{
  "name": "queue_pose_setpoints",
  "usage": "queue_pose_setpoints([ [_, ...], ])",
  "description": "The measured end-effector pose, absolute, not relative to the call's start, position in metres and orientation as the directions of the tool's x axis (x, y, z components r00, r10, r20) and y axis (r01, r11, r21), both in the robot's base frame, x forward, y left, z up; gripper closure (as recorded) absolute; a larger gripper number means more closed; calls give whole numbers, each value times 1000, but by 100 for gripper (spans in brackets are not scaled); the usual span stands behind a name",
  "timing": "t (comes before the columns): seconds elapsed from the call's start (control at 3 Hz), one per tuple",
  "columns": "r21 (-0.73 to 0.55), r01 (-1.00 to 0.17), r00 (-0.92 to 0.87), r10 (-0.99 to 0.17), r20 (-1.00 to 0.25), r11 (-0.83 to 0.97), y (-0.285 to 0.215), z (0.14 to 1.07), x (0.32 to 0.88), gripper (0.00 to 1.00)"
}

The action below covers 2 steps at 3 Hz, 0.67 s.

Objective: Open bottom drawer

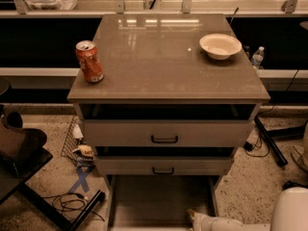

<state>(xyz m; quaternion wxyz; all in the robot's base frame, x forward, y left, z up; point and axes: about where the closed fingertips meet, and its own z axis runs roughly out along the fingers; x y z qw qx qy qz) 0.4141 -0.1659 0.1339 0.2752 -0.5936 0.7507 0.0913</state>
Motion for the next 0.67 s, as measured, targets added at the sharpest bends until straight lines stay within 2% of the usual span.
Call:
queue_pose_setpoints([
  [0.33, -188, -942, -144, -841, -522, 278, -165, 133, 414, 0],
  [0.67, -188, -942, -144, -841, -522, 278, -165, 133, 414, 0],
])
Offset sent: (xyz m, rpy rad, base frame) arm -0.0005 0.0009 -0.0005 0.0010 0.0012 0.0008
